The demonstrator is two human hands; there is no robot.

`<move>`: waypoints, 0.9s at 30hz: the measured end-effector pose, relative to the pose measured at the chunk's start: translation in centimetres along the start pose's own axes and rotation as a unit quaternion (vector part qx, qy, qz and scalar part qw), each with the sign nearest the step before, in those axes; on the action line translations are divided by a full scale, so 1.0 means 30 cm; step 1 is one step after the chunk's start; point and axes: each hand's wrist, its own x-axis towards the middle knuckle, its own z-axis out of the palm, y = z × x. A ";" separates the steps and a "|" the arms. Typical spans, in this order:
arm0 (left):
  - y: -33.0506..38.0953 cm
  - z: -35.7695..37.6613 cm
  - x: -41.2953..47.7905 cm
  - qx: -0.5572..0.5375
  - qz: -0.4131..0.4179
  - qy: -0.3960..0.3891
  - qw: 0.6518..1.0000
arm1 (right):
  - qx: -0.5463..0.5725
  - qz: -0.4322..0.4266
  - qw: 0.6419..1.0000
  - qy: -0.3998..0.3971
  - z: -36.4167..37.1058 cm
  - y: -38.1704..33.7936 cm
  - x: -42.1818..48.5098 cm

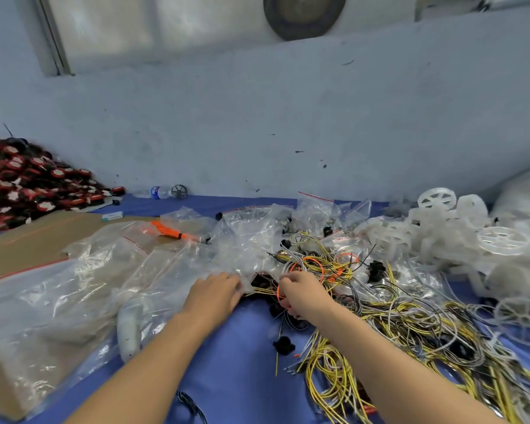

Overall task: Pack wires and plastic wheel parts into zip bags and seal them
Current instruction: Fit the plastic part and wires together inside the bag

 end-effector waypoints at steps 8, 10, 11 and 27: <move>0.243 -0.100 -0.185 -0.142 0.126 0.348 0.918 | 0.248 0.110 0.961 -0.053 -0.127 -0.020 -0.057; 0.328 -0.105 -0.241 -0.152 0.185 0.366 0.899 | 0.240 0.122 0.962 -0.045 -0.155 -0.016 -0.086; 0.368 -0.107 -0.263 -0.153 0.209 0.367 0.893 | 0.237 0.124 0.963 -0.029 -0.173 -0.004 -0.090; 0.866 -0.184 -0.352 -0.318 0.345 0.254 0.846 | 0.087 0.113 0.937 0.318 -0.776 0.385 -0.358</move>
